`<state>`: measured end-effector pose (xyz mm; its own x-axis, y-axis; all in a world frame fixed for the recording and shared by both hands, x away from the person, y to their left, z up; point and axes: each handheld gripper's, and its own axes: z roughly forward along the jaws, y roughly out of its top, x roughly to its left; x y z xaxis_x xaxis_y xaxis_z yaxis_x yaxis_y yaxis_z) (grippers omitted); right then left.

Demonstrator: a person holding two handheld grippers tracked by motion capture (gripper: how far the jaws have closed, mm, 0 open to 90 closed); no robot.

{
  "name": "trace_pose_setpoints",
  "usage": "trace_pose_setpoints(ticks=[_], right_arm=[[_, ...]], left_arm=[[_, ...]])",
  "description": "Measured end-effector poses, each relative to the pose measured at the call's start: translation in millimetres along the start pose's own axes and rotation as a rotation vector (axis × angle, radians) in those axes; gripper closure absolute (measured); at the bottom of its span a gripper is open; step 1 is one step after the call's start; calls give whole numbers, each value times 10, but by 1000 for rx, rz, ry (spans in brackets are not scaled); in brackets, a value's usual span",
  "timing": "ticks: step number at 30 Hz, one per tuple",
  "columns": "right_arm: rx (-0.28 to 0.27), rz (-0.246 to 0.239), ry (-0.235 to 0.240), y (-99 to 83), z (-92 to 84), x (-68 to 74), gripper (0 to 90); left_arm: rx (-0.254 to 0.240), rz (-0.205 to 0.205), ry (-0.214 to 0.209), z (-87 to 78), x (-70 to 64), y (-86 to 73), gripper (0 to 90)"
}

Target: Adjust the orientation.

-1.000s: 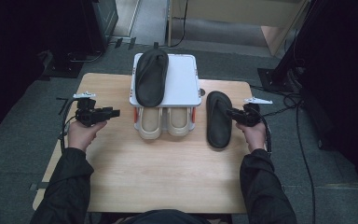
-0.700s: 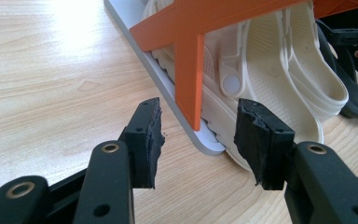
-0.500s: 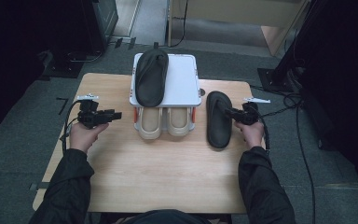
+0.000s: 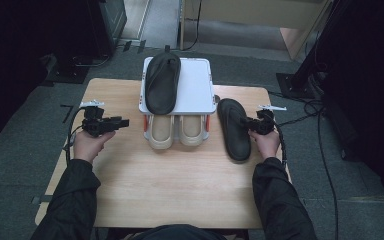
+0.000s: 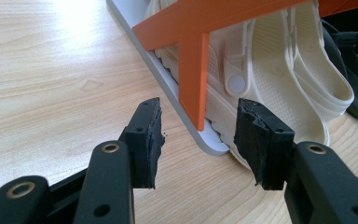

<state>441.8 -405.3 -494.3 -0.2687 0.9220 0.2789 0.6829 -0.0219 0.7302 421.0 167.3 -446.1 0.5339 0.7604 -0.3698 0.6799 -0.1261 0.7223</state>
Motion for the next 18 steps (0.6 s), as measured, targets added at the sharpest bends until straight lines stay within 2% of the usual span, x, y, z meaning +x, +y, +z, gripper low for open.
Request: trace_pose_setpoints(ticks=[2, 6, 9, 15, 18], right_arm=[[-1, -7, -12, 5, -8, 24, 712], [25, 26, -20, 24, -37, 48, 712], [31, 30, -29, 32, -56, 75, 713], [30, 21, -46, 50, -97, 99, 713], [28, 43, -50, 55, -122, 104, 713]], left_arm=[[-1, -1, 0, 4, -3, 5, 510], [0, 7, -2, 18, -4, 16, 511], [-2, 6, -4, 21, -2, 25, 512], [-3, 7, -6, 28, 2, 29, 512], [-2, 11, -6, 24, 3, 29, 512]])
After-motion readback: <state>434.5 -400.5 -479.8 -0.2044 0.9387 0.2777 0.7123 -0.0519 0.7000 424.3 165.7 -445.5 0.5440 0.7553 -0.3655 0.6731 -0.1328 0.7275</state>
